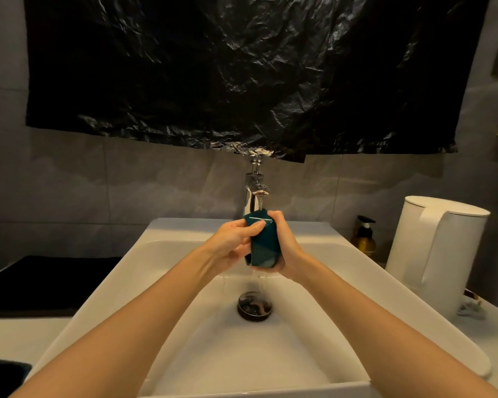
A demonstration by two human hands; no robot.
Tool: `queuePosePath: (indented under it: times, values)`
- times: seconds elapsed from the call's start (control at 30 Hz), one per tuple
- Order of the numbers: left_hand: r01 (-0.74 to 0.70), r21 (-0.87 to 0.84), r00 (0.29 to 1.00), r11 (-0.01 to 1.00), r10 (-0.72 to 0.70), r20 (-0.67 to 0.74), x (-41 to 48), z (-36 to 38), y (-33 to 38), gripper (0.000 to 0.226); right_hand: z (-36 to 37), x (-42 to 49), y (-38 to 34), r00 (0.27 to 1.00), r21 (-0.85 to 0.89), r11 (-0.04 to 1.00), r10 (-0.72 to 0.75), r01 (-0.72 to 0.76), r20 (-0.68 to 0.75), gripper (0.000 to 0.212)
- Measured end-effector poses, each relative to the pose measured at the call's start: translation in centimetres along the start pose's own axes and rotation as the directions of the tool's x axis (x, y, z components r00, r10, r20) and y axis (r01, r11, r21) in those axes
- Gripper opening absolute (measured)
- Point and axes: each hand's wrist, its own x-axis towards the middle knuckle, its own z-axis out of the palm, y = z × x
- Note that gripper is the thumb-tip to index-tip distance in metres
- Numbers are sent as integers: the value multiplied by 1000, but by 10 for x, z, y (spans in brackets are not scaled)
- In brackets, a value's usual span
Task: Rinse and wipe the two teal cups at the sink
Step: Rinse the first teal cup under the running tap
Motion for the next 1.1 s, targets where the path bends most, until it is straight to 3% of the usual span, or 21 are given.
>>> queuePosePath:
  times: [0.13,0.33,0.47,0.53,0.73,0.9,1.0,1.1]
  values:
    - [-78,162,997,984,75,21,0,-5,-5,17,-4,-1,0,991,-144,986,-64,82,120,41]
    - [-133,356,991,925,130,31,3,-5,-13,36,-1,1,-2,992,-55,993,-97,101,79,32]
    - [-116,324,993,939,121,4,5,-7,-12,37,-7,2,-1,973,-22,986,-159,165,170,32]
    - [-135,287,991,948,129,38,6,-11,-10,39,-7,3,0,953,-57,972,-213,230,214,42]
    - [-131,269,991,954,124,41,7,-10,-10,41,-1,7,-1,975,6,986,-164,165,150,37]
    - [-143,259,989,955,130,66,7,-13,-8,41,-4,8,-2,951,-42,966,-241,254,192,45]
    - [-146,301,988,942,122,96,7,-13,-9,44,3,6,-2,983,2,988,-154,155,99,41]
    - [-145,322,987,936,116,107,5,-13,-10,44,0,4,-3,992,87,994,64,-73,104,59]
